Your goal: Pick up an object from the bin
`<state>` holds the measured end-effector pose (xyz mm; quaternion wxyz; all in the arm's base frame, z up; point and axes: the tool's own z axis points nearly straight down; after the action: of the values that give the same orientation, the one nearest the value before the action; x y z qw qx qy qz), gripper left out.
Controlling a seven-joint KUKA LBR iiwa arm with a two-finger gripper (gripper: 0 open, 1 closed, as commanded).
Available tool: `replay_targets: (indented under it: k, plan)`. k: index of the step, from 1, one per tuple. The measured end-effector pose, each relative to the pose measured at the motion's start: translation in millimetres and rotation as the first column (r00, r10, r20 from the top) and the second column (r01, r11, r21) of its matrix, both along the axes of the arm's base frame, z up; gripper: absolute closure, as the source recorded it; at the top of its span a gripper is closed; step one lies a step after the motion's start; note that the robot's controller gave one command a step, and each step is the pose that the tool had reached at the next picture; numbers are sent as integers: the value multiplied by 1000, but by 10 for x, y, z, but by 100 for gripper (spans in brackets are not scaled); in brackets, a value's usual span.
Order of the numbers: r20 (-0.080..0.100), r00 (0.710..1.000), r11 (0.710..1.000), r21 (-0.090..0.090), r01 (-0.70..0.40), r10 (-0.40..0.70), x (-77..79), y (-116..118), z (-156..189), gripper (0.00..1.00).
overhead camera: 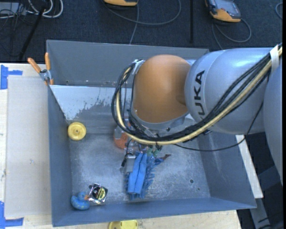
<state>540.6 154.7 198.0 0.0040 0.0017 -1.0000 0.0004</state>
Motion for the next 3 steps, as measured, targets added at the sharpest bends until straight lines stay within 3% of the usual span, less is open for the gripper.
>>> replay_targets:
  k: [1,2,3]
  plan:
    - [6,1000,1000,1,4,-4,13,-9,45,0]
    - [12,998,998,3,57,-57,-29,-188,-462,0]
    - [12,1000,1000,2,-7,7,279,-565,-1140,0]
